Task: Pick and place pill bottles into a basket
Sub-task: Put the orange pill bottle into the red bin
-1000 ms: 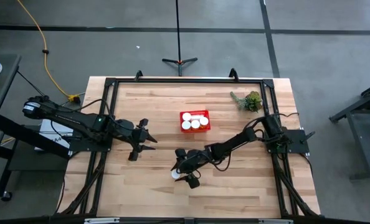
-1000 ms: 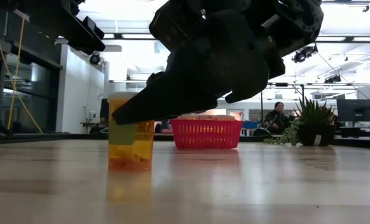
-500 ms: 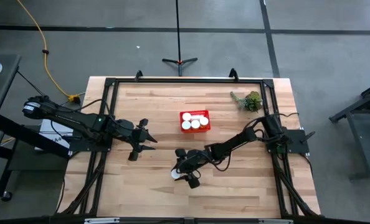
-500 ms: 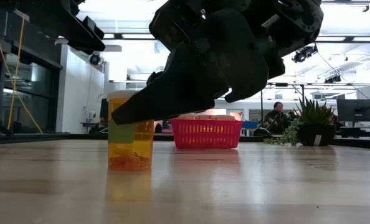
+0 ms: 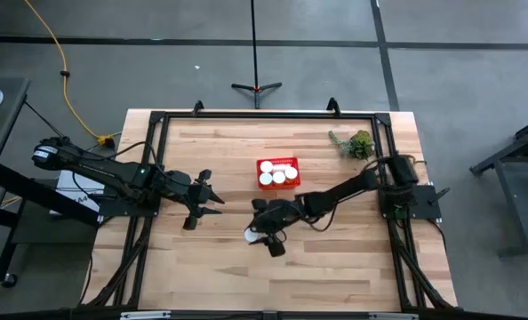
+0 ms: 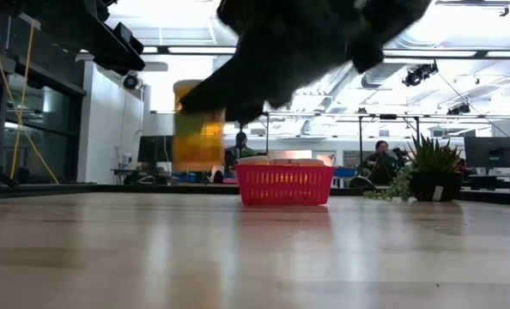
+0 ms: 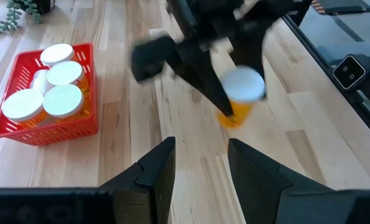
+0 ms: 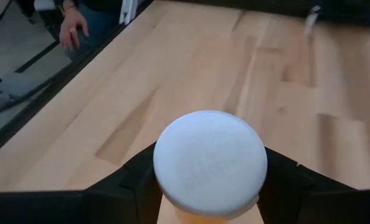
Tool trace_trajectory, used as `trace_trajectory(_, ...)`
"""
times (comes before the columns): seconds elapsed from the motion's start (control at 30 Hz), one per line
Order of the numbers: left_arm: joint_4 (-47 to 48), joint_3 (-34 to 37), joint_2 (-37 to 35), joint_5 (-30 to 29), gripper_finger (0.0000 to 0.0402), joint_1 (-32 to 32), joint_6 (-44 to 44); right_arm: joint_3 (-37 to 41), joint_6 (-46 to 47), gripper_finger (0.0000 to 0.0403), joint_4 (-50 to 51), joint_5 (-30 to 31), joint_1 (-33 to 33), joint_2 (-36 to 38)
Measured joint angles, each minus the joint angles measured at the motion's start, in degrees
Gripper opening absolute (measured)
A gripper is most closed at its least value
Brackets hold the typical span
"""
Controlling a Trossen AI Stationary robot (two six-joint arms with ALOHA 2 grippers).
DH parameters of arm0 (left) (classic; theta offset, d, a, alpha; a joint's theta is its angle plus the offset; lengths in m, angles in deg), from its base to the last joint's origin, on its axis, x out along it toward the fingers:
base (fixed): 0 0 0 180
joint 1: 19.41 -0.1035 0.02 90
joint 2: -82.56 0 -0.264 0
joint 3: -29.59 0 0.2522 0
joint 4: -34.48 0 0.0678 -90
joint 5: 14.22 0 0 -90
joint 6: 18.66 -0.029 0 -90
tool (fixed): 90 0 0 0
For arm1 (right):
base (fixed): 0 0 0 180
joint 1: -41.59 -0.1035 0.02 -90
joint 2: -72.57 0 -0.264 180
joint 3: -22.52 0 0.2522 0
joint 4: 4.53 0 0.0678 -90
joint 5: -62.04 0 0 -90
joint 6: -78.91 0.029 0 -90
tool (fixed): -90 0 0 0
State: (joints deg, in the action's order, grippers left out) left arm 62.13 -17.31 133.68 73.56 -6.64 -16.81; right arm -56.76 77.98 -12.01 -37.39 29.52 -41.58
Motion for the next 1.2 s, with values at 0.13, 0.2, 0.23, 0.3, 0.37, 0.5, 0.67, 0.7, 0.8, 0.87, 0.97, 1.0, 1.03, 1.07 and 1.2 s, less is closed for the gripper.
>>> trace_trajectory(0.13, 0.06, 0.0, 0.0, 0.02, 0.0182, 0.02, 0.0, 0.0, -3.19, 0.0197, 7.24, 1.87, 1.91, 6.78)
trace_trajectory(0.2, 0.02, 0.0, 0.0, 0.0, 0.0182, 0.0, 0.04, 0.0, -5.62, 0.0197, 11.08, 4.68, 2.91, 10.53)
trace_trajectory(0.23, 0.05, 0.0, 0.0, 0.01, 0.0182, 0.01, 0.13, 0.0, -7.26, 0.0197, 13.19, 6.13, 3.47, 12.3)
trace_trajectory(0.3, 0.0, -0.02, 0.0, 0.0, 0.0182, 0.0, 0.13, 0.0, -9.94, 0.0197, 16.52, 9.23, 4.83, 15.5)
trace_trajectory(0.37, -0.03, -0.02, 0.0, 0.01, 0.0182, 0.0, 0.13, -0.04, -10.94, 0.0197, 19.54, 12.17, 6.58, 18.26)
trace_trajectory(0.5, -0.09, -0.02, 0.0, 0.02, 0.0182, 0.01, 0.11, -0.06, -11.42, 0.0197, 25.61, 15.09, 11.45, 20.91)
trace_trajectory(0.67, -0.46, -0.02, 0.0, -0.01, 0.0182, 0.0, 0.09, -0.04, -13.73, 0.0197, 31.16, 14.86, 18.47, 21.16)
trace_trajectory(0.7, -0.46, -0.02, 0.0, -0.23, 0.0182, 0.0, 0.09, -0.04, -14.32, 0.0197, 32.21, 14.25, 19.87, 21.16)
trace_trajectory(0.8, -0.44, -0.02, 0.0, -1.19, 0.0182, 0.0, 0.09, -0.04, -16.47, 0.0197, 34.31, 12.61, 23.92, 21.16)
trace_trajectory(0.87, -0.47, -0.02, 0.0, -1.36, 0.0182, 0.0, 0.0, -0.04, -18.74, 0.0197, 34.6, 10.94, 26.36, 21.16)
trace_trajectory(0.97, -0.5, -0.02, 0.0, -2.27, 0.0182, 0.0, -0.07, -0.04, -21.18, 0.0197, 34.96, 6.7, 29.76, 20.47)
trace_trajectory(1.0, -0.46, -0.02, 0.0, -2.77, 0.0182, 0.0, -0.14, -0.04, -21.69, 0.0197, 35.44, 5.23, 30.81, 20.09)
trace_trajectory(1.03, -0.48, -0.02, 0.0, -3.23, 0.0182, 0.0, -0.3, -0.02, -22.3, 0.0197, 35.86, 4.04, 31.74, 19.67)
trace_trajectory(1.07, -0.5, -0.02, 0.0, -3.7, 0.0182, 0.0, -0.33, 0.02, -22.61, 0.0197, 35.97, 3.2, 32.54, 19.39)
trace_trajectory(1.2, -0.54, -0.02, 0.0, -4.6, 0.0182, 0.0, -0.48, 0.02, -24.53, 0.0197, 36.19, 0.97, 34.58, 18.14)
